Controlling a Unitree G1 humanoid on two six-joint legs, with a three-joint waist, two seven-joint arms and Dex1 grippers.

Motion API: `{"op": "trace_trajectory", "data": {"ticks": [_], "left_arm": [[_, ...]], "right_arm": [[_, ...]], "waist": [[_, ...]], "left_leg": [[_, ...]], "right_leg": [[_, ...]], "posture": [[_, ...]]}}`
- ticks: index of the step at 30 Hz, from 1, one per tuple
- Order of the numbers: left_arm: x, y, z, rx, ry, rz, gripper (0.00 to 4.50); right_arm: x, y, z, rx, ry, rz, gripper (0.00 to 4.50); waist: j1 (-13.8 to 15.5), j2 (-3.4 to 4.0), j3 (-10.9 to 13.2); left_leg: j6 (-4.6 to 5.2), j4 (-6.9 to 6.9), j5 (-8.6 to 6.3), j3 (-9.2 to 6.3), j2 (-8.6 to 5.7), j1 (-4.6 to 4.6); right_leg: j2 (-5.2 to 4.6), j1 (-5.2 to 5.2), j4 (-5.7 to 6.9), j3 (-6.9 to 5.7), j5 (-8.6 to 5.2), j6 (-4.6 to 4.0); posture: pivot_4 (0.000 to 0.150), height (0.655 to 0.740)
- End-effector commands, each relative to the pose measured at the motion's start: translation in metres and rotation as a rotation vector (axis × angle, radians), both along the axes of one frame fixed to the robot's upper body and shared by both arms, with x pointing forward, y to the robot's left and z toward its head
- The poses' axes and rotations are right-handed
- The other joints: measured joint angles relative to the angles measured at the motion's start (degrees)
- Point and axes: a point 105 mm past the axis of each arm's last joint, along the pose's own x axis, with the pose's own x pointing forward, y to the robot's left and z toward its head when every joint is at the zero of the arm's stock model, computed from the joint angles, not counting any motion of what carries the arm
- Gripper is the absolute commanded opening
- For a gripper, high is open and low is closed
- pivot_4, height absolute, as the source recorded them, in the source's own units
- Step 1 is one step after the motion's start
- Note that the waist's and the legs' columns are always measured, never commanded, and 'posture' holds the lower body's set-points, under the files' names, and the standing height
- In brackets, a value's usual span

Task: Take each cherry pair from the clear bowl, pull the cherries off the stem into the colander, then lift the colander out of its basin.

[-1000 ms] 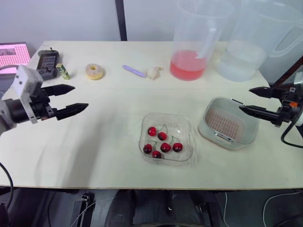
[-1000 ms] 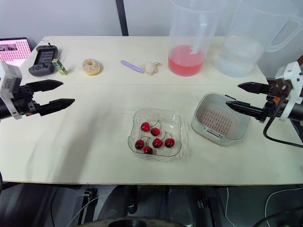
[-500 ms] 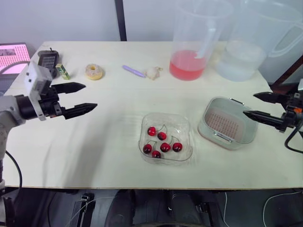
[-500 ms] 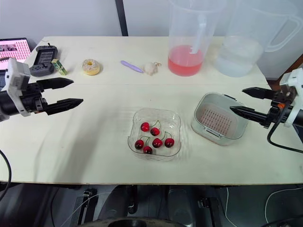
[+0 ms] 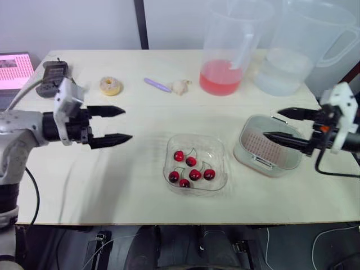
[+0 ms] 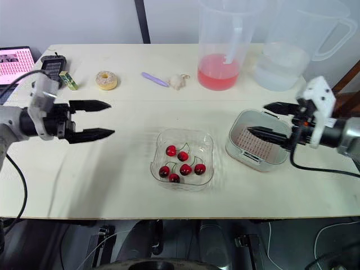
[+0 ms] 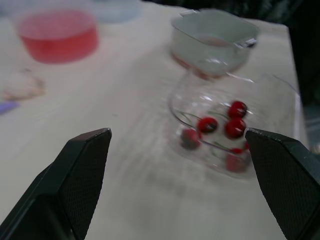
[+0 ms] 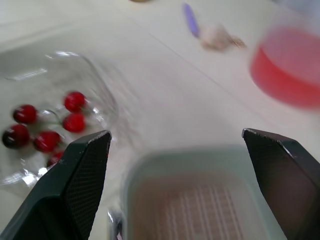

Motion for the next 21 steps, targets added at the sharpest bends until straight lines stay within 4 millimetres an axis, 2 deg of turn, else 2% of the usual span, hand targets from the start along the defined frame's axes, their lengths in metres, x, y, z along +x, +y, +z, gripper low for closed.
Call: {"op": "trace_trajectory", "data": {"ticks": [1, 6, 7, 11, 14, 18, 21], "left_arm": [[-0.006, -0.006, 0.006, 0.024, -0.057, -0.039, 4.5], [-0.007, -0.009, -0.001, 0.035, -0.067, -0.033, 4.5], [-0.008, -0.009, -0.001, 0.032, -0.069, -0.034, 4.5], [-0.012, -0.008, 0.001, -0.007, -0.067, -0.017, 4.5], [-0.012, -0.003, -0.004, 0.01, -0.064, 0.013, 4.5], [-0.013, -0.002, -0.005, 0.022, -0.073, 0.024, 4.5], [-0.015, -0.003, -0.003, 0.007, -0.068, 0.023, 4.5]], "right_arm": [[0.0, 0.031, 0.0, -0.114, 0.038, 0.086, 4.45], [0.009, 0.079, -0.005, -0.202, 0.149, 0.181, 4.45], [0.013, 0.09, -0.008, -0.255, 0.112, 0.198, 4.45], [0.017, 0.125, -0.021, -0.247, 0.189, 0.184, 4.45], [0.012, 0.138, -0.04, -0.284, 0.256, 0.172, 4.45], [0.008, 0.145, -0.061, -0.32, 0.288, 0.15, 4.45], [0.01, 0.144, -0.077, -0.341, 0.314, 0.108, 3.61]], "waist": [[0.1, -0.03, 0.0], [0.1, -0.03, 0.0], [0.1, -0.03, 0.0], [0.2, -0.07, 0.0], [0.4, -0.08, 0.0], [0.5, -0.08, 0.0], [0.3, -0.1, 0.0]], "left_leg": [[0.0, 0.0, 0.0, -0.02, 0.03, -0.01], [0.0, 0.01, 0.0, 0.06, 0.07, -0.09], [0.0, 0.01, 0.0, 0.07, 0.08, -0.13], [0.0, -0.05, 0.0, 0.07, 0.1, -0.35], [0.02, 0.12, 0.02, 0.04, 0.09, -0.9], [0.02, 0.45, 0.01, 0.01, 0.09, -1.02], [0.02, 0.73, 0.01, 0.01, 0.1, -1.0]], "right_leg": [[0.01, -0.01, -0.01, -0.02, 0.01, -0.03], [-0.07, -0.09, -0.09, -0.01, 0.05, -0.1], [-0.07, -0.14, -0.09, -0.01, 0.06, -0.12], [-0.01, -0.37, -0.05, -0.02, 0.07, -0.12], [0.02, -0.85, 0.16, -0.04, 0.09, -0.09], [0.01, -0.8, 0.21, -0.12, 0.1, -0.1], [0.0, -0.71, 0.34, -0.11, 0.14, -0.16]], "posture": [[0.15, 0.7321], [0.15, 0.7321], [0.15, 0.7321], [0.15, 0.7321], [0.15, 0.7321], [0.15, 0.7321], [0.15, 0.7321]]}}
